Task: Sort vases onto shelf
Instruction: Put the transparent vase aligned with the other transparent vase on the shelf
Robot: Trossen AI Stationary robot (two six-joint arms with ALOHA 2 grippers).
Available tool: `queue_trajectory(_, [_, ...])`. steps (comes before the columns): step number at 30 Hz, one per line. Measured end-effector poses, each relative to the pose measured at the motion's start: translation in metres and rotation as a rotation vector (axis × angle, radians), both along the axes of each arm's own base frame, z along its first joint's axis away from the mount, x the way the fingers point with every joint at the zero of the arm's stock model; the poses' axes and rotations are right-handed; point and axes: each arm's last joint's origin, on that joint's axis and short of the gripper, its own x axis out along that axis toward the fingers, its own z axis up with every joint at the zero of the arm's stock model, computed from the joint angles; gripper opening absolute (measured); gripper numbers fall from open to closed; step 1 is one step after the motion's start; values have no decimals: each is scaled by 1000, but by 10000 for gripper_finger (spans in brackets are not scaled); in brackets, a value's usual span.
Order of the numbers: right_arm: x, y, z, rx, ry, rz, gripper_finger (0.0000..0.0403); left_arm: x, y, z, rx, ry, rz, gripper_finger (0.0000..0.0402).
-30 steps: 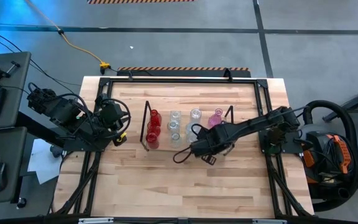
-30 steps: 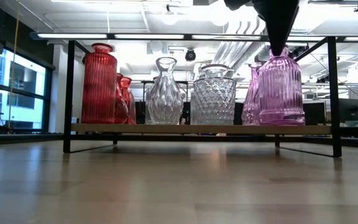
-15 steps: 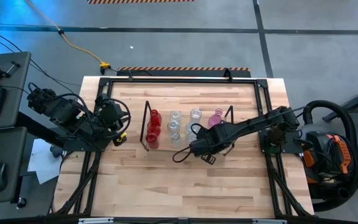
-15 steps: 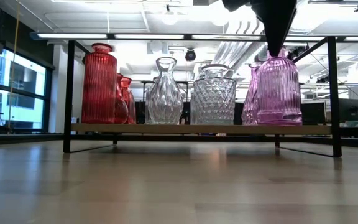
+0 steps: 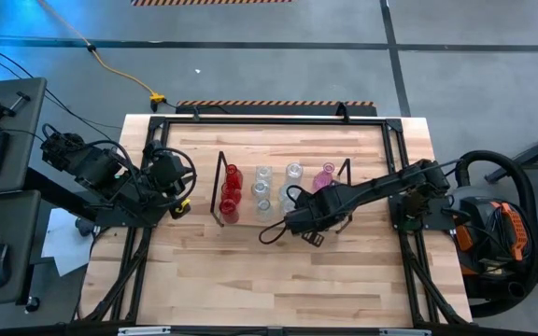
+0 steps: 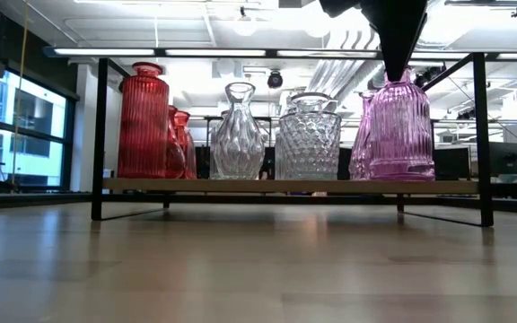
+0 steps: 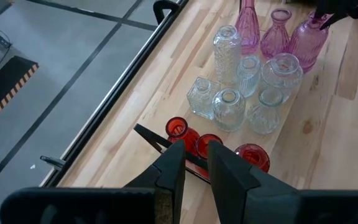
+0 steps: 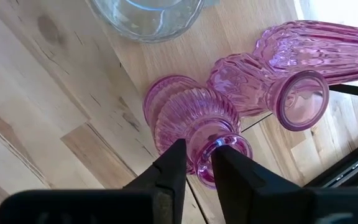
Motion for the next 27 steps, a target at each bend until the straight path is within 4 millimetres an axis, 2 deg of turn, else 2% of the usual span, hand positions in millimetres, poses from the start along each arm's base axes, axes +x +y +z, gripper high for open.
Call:
queue_trajectory(11, [0, 0, 0, 3, 0, -3, 67, 0, 0, 0, 2, -1, 1, 60])
queue_trajectory(21, [-9, -2, 14, 31, -48, -56, 67, 0, 0, 0, 12, -6, 5, 60])
queue_trajectory(27, [-9, -2, 15, 27, -51, -62, 67, 0, 0, 0, 17, -2, 0, 60])
